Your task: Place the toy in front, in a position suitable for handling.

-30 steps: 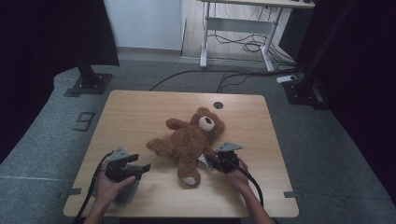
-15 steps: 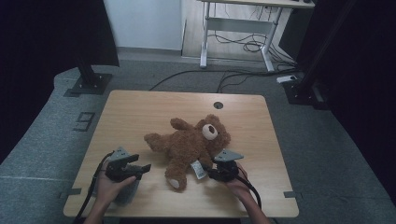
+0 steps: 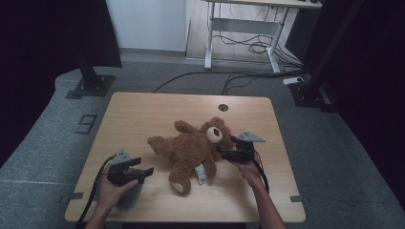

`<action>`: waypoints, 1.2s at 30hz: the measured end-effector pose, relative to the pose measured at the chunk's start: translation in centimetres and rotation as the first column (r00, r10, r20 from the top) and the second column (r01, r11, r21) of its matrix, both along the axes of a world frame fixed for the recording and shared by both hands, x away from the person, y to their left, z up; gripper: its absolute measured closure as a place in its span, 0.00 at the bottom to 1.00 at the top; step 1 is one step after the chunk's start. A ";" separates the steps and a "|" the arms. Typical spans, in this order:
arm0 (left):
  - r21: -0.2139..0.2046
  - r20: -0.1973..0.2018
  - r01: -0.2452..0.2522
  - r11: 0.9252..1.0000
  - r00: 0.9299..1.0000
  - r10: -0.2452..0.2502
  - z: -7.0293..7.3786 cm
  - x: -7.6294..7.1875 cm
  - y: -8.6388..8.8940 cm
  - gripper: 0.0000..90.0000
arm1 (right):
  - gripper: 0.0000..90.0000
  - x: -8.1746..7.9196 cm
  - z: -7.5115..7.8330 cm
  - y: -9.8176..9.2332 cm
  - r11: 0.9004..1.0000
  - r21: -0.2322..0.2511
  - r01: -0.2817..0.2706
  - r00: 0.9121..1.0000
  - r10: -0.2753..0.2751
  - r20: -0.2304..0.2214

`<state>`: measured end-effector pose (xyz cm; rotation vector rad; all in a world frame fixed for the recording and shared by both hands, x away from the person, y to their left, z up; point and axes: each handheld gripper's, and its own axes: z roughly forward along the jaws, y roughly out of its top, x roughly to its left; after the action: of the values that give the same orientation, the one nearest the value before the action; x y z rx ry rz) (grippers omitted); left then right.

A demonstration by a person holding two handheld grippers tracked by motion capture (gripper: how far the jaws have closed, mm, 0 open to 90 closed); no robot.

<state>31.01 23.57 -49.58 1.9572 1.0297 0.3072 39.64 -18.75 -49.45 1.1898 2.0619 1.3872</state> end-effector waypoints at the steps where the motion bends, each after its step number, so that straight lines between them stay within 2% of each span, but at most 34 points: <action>1: -0.001 0.000 0.000 1.000 1.000 0.000 0.0 0.0 0.0 0.30 | 0.19 0.5 0.1 0.1 1.000 -0.004 0.002 1.000 -0.002 -0.001; 6: -0.002 0.001 0.001 1.000 1.000 -0.001 0.0 0.0 0.1 0.30 | 0.15 2.3 0.1 1.2 0.999 -0.029 -0.018 0.999 0.017 -0.040; 8: -0.003 0.002 -0.002 1.000 1.000 0.002 0.0 0.0 0.1 0.30 | 0.09 3.2 -0.3 1.9 0.998 -0.057 -0.016 0.998 0.013 -0.055; 10: -0.003 0.002 -0.002 1.000 1.000 0.002 0.0 0.0 0.1 0.30 | 0.09 3.5 -0.4 2.2 0.998 -0.061 -0.009 0.999 0.006 -0.052; 12: -0.003 0.002 -0.002 1.000 1.000 0.002 0.1 0.0 0.1 0.30 | 0.08 4.0 -0.6 2.6 0.996 -0.085 -0.004 0.999 0.000 -0.048; 13: -0.005 0.002 -0.002 1.000 1.000 0.002 0.1 -0.1 0.1 0.30 | 0.09 4.4 -0.8 2.9 0.992 -0.127 -0.001 0.999 -0.005 -0.050; 15: -0.007 0.004 -0.002 1.000 1.000 0.002 0.1 -0.1 0.2 0.30 | 0.11 4.7 -1.0 3.0 0.992 -0.126 -0.004 0.999 -0.003 -0.054; 19: -0.008 0.005 -0.004 1.000 1.000 0.004 0.1 -0.1 0.2 0.30 | 0.26 5.4 -1.2 2.9 0.994 -0.104 -0.039 0.998 0.034 -0.051; 22: -0.007 0.005 -0.005 1.000 1.000 0.005 0.1 -0.1 0.2 0.30 | 0.36 5.1 -1.2 3.3 0.991 -0.134 -0.027 0.999 0.024 -0.024; 24: -0.006 0.005 -0.004 1.000 1.000 0.004 0.1 -0.1 0.2 0.30 | 0.39 4.9 -1.1 3.6 0.987 -0.161 -0.004 1.000 0.002 -0.010; 25: -0.007 0.004 -0.004 1.000 1.000 0.004 0.1 -0.1 0.2 0.30 | 0.40 4.5 -1.1 3.8 0.985 -0.172 0.030 1.000 -0.030 0.001; 27: -0.007 0.003 -0.004 1.000 1.000 0.004 0.1 -0.1 0.3 0.30 | 0.41 4.4 -1.1 3.8 0.984 -0.174 0.047 0.999 -0.047 0.000; 33: -0.007 0.003 -0.004 1.000 1.000 0.004 0.1 0.0 0.3 0.30 | 0.45 2.5 -1.7 2.5 0.976 -0.148 0.162 0.986 -0.165 -0.010; 35: -0.007 0.002 -0.004 1.000 1.000 0.004 0.1 0.0 0.3 0.30 | 0.45 1.3 -2.0 1.7 0.977 -0.114 0.179 0.982 -0.184 -0.035; 36: -0.007 0.002 -0.004 1.000 1.000 0.004 0.1 0.0 0.3 0.30 | 0.45 1.3 -2.0 1.7 0.977 -0.114 0.179 0.982 -0.184 -0.035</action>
<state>31.04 23.85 -49.53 1.9481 1.0323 0.3077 40.96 -17.04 -51.42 1.3367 1.9759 1.1569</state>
